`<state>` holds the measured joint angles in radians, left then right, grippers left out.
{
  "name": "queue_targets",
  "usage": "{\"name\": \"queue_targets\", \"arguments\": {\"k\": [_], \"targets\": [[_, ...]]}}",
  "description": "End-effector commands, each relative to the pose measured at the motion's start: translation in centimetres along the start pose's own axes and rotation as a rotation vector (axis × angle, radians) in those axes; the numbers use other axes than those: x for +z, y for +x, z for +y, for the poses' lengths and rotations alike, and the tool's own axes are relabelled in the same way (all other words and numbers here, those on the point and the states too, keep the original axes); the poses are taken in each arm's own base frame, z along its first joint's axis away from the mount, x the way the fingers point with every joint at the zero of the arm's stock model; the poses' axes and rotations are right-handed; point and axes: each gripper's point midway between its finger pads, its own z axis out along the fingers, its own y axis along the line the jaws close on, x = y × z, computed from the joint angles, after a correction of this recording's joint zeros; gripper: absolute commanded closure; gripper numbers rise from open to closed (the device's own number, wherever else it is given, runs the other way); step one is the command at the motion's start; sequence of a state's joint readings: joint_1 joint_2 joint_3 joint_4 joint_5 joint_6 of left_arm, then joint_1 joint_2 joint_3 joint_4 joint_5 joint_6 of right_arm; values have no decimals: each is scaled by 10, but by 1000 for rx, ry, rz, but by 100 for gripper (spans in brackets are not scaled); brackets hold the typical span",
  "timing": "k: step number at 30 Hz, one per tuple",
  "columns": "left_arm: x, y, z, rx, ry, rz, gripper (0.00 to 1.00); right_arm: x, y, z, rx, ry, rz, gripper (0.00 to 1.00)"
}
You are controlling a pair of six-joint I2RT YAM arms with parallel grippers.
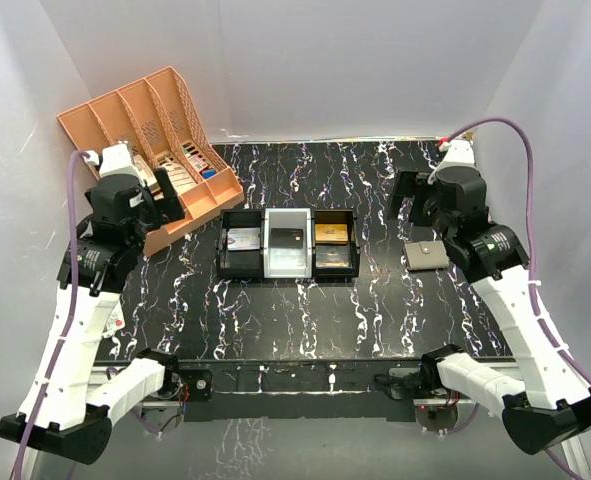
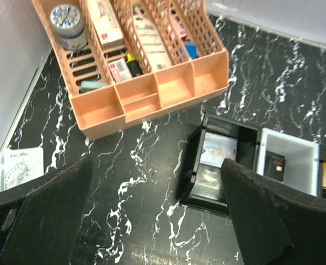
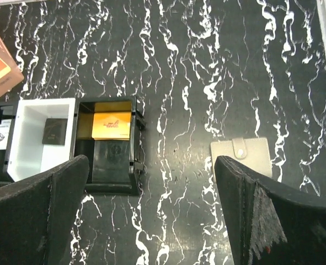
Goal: Take the credit cards out of the card holder
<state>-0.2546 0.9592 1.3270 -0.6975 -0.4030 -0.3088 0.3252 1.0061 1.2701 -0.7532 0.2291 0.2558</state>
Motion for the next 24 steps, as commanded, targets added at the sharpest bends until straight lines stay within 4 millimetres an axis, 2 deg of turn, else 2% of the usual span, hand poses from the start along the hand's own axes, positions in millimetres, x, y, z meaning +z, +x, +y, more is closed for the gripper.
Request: {"name": "queue_targets", "arguments": {"k": [1,3,6,9,12,18,21,24], "targets": [[7,15,9,-34,-15,9,1,-2,15,-3,114,-8,7,2],[12,28,12,-31,-19,35,1,3,31,-10,148,19,47,2],[17,49,4,-5,55,94,1,12,53,-15,181,52,111,2],[20,73,5,-66,44,179,1,23,70,-10,201,35,190,2],[22,95,-11,-69,130,280,1,34,85,7,226,-52,274,2],[21,139,-54,-187,347,463,1,39,113,68,316,-358,410,4],[18,165,-65,-242,409,558,1,40,126,90,284,-375,451,6],[13,178,-66,-257,426,600,1,44,138,112,230,-352,486,9]]}}
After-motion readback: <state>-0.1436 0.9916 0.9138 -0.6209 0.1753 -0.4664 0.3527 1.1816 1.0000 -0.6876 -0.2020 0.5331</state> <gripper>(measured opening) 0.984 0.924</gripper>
